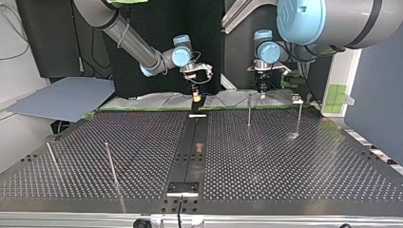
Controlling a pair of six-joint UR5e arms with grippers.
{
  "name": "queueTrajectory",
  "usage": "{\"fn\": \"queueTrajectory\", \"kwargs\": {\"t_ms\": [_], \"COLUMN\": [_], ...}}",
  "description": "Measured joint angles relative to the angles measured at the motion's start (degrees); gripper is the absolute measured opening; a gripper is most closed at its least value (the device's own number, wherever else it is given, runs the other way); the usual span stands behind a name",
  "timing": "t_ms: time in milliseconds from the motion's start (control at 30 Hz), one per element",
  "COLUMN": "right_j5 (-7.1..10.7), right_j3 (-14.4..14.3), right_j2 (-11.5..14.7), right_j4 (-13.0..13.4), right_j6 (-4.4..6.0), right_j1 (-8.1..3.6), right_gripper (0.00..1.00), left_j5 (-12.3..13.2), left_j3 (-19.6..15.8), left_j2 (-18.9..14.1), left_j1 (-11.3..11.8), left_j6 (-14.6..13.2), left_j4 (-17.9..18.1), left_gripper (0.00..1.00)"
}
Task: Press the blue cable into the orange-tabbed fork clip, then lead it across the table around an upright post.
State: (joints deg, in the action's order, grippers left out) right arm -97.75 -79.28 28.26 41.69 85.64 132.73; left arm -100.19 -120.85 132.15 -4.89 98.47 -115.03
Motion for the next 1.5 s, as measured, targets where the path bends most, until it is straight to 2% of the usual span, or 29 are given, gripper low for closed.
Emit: {"fn": "queueTrajectory", "kwargs": {"t_ms": [300, 467, 933, 1200, 1500], "right_j5": [-0.61, -1.11, -1.22, -1.22, -1.23], "right_j3": [-0.04, -0.04, 0.04, 0.04, 0.06], "right_j2": [-0.30, -1.67, -2.66, -2.77, -2.81], "right_j4": [-0.30, -0.25, -0.17, -0.36, -0.27], "right_j6": [0.11, 0.32, 0.54, 0.58, 0.42], "right_j1": [-0.21, -0.45, -1.25, -1.96, -2.20], "right_gripper": [0.00, 0.00, 0.00, 0.00, 0.00], "left_j5": [-0.18, -0.26, 0.73, 0.72, 0.82], "left_j3": [-0.06, -0.12, 0.78, 1.41, 3.51], "left_j2": [0.00, 0.06, 0.35, 3.19, 3.62], "left_j1": [-0.72, -1.05, -0.87, -0.71, -0.41], "left_j6": [-1.20, -1.62, 0.85, 1.13, 1.84], "left_j4": [-0.84, -1.43, 0.40, 0.72, 0.11], "left_gripper": [0.00, 0.00, 0.00, 0.00, 0.00]}}
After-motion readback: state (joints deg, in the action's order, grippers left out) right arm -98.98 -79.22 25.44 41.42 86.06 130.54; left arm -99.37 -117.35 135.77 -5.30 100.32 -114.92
